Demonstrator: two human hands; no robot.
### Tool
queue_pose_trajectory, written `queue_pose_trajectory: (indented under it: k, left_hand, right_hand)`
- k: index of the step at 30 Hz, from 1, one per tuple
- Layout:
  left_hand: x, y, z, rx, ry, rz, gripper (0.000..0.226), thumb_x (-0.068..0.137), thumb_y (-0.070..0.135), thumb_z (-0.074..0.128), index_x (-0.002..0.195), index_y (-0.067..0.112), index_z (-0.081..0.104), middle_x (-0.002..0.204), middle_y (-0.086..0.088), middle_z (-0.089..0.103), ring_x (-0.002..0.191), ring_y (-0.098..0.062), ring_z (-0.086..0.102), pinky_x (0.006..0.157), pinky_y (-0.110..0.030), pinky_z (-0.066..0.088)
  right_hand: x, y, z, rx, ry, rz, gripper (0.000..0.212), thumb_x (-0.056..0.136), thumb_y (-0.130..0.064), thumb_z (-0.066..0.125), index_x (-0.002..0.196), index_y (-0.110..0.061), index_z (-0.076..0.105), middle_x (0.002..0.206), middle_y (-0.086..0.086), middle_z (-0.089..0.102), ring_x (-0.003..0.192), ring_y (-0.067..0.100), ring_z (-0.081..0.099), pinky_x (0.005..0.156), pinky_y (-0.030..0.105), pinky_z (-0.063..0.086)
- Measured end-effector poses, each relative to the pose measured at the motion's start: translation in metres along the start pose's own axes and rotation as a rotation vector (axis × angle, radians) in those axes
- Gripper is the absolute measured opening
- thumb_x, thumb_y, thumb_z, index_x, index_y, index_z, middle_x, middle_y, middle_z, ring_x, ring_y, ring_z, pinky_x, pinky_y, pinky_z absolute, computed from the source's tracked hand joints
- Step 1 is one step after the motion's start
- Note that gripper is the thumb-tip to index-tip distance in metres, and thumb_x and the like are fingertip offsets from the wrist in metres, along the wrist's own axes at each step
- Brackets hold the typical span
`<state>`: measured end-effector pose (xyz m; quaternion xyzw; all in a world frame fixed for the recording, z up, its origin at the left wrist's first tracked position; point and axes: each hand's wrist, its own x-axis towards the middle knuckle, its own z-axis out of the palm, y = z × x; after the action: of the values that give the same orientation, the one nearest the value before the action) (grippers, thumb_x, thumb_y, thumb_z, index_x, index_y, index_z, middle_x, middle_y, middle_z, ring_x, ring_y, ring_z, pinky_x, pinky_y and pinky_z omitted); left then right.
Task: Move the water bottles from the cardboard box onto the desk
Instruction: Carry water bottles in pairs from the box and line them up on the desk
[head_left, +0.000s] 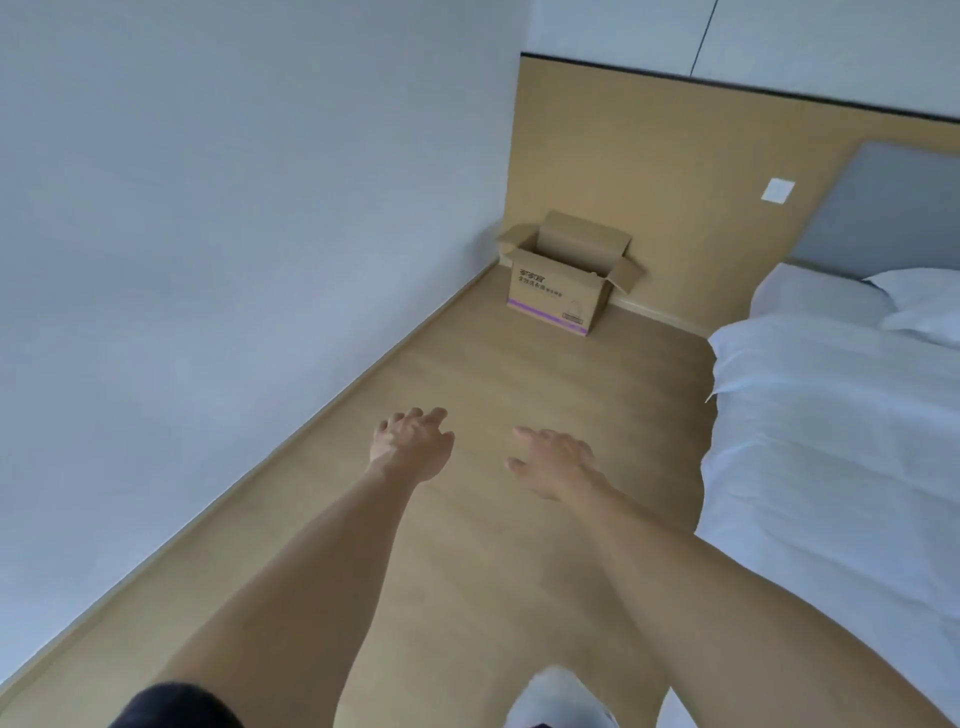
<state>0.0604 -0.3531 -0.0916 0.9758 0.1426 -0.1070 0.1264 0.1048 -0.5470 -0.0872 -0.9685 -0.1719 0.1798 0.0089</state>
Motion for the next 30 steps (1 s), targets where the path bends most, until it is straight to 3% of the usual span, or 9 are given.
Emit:
queue_pose_trajectory:
  k: [6,17,30]
  left_hand:
    - [0.106,0.023,-0.004,0.05,-0.038,0.088,0.05,0.103,0.042,0.034,0.151,0.032,0.036,0.147,-0.006,0.048,0.134,-0.029,0.044,0.11,-0.041,0.031]
    - [0.327,0.076,-0.052,0.013,-0.049,0.01,0.05,0.102,0.042,0.036,0.151,0.033,0.037,0.146,-0.005,0.049,0.136,-0.027,0.042,0.111,-0.042,0.031]
    - [0.565,0.145,-0.067,0.022,-0.13,0.112,0.05,0.101,0.038,0.036,0.15,0.031,0.038,0.144,-0.005,0.049,0.134,-0.028,0.043,0.11,-0.041,0.032]
  right_hand:
    - [0.096,0.016,-0.014,0.059,-0.031,0.085,0.06,0.098,-0.055,0.044,0.151,-0.031,0.034,0.146,0.01,0.05,0.135,0.029,0.046,0.109,0.043,0.035]
    - [0.317,0.077,-0.093,0.112,-0.053,0.063,0.057,0.096,-0.056,0.043,0.148,-0.033,0.036,0.142,0.008,0.051,0.132,0.029,0.047,0.106,0.042,0.035]
    - [0.511,0.162,-0.158,0.16,-0.087,0.17,0.06,0.099,-0.054,0.04,0.154,-0.031,0.029,0.151,0.01,0.045,0.139,0.03,0.042,0.111,0.043,0.034]
